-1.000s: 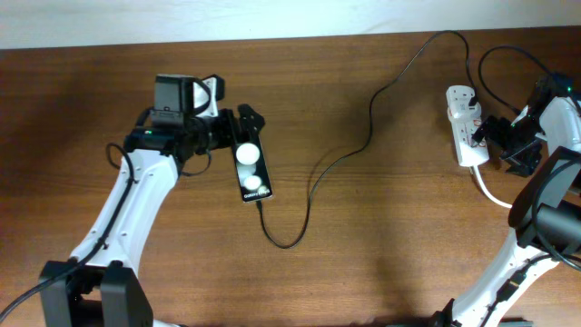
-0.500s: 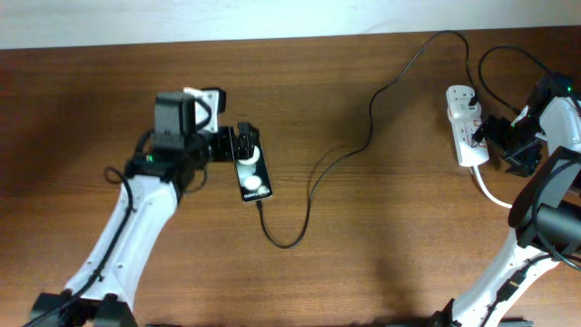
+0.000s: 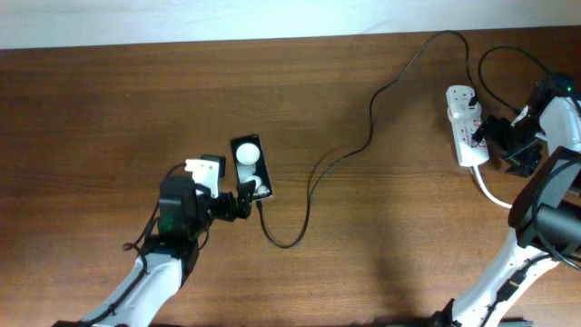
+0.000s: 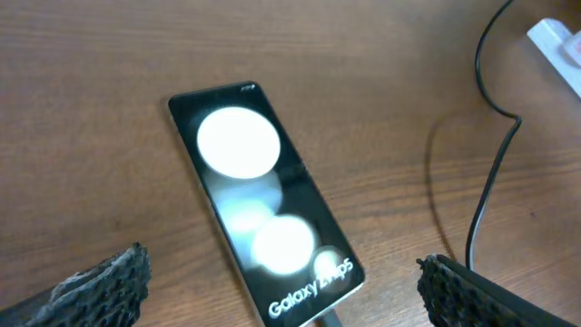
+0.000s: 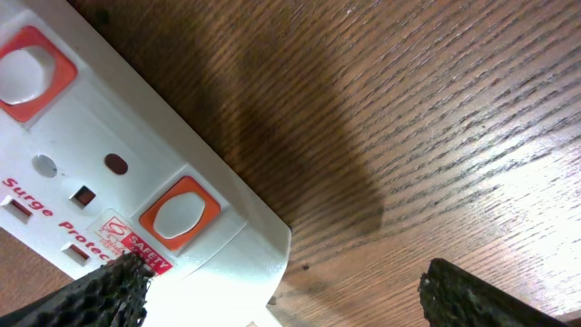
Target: Plug charger to phone and switch on socket
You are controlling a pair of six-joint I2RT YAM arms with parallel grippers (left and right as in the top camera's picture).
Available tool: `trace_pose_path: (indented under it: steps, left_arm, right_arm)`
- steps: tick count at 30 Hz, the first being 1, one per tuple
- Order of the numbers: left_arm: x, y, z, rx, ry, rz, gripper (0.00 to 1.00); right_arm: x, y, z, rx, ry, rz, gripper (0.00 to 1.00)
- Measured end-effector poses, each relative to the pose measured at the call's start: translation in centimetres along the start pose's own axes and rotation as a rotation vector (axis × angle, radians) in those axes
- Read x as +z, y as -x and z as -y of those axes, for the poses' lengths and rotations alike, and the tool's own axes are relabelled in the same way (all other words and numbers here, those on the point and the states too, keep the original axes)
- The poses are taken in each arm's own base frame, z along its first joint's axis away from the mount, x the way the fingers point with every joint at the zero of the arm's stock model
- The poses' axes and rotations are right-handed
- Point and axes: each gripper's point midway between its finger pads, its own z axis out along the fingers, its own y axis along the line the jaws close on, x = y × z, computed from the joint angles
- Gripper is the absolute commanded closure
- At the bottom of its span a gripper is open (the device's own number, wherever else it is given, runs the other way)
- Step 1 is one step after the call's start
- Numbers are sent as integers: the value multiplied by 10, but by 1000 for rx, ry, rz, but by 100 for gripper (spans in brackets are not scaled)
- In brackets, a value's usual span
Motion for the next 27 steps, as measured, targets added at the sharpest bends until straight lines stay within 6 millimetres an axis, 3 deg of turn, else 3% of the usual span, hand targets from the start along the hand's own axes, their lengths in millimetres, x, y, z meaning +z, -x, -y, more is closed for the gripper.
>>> trace_pose_path:
  steps: [5, 13, 19, 27]
  left_arm:
    - [-17, -35, -12, -29, 38, -13, 1]
    - [-44, -58, -29, -60, 101, 37, 1]
    - [-57, -69, -28, -50, 118, 71, 1]
    - [-73, -67, -24, -41, 133, 97, 1]
  right_arm:
    - [0, 0, 0, 0, 0, 0, 1]
    - [0, 0, 0, 0, 0, 0, 1]
    - [0, 0, 0, 0, -1, -1, 1]
    - [0, 0, 0, -3, -1, -1, 1]
